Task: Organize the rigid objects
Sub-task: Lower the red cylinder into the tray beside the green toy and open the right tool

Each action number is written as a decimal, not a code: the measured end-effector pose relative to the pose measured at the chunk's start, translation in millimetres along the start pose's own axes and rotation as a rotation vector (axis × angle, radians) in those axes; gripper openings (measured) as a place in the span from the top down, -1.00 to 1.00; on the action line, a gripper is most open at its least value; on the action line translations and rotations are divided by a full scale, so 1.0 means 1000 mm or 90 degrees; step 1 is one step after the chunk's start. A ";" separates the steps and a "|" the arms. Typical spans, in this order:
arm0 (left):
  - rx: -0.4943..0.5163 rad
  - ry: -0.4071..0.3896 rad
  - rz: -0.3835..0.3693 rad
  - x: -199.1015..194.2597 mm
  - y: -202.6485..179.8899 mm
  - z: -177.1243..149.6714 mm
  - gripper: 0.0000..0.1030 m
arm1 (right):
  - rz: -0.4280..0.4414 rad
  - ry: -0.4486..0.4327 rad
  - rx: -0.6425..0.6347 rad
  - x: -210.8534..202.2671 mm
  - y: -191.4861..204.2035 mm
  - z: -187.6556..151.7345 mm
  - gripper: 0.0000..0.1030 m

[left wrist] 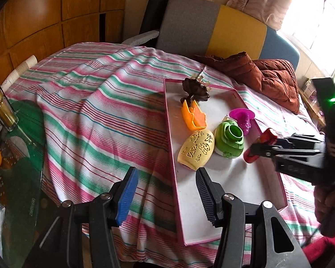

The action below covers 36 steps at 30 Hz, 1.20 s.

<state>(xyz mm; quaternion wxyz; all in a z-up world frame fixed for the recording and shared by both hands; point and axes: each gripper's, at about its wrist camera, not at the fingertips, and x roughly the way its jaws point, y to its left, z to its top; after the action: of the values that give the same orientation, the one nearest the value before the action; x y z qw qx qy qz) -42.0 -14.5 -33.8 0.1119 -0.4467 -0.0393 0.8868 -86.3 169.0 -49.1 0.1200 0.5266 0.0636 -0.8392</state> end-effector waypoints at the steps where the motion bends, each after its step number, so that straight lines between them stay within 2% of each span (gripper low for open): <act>1: -0.001 -0.001 0.001 0.000 0.000 0.000 -0.06 | 0.017 -0.001 0.013 -0.002 -0.004 0.000 0.49; 3: -0.001 0.000 0.002 0.001 0.000 0.000 -0.06 | 0.040 0.000 0.024 -0.004 -0.010 -0.001 0.49; 6: -0.001 0.004 -0.002 0.002 -0.001 -0.001 -0.06 | 0.015 0.009 0.004 0.002 -0.011 0.000 0.49; 12: 0.001 0.013 -0.003 0.003 -0.003 -0.005 -0.06 | 0.018 0.046 -0.010 0.015 -0.015 0.005 0.50; 21: -0.001 0.019 0.001 0.006 0.001 -0.007 -0.06 | 0.004 0.038 0.042 0.026 -0.041 0.018 0.49; 31: 0.001 0.019 0.002 0.006 0.000 -0.007 -0.06 | 0.000 0.029 0.029 0.028 -0.042 0.011 0.49; 36: 0.006 0.013 0.007 0.003 -0.003 -0.007 -0.15 | -0.012 0.027 0.005 0.016 -0.036 -0.002 0.49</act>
<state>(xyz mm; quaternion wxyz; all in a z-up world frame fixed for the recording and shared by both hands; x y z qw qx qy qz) -37.9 -10.9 -39.8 0.1095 -0.4556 -0.0315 0.8829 -101.0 202.5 -65.1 0.1084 0.5444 0.0676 -0.8291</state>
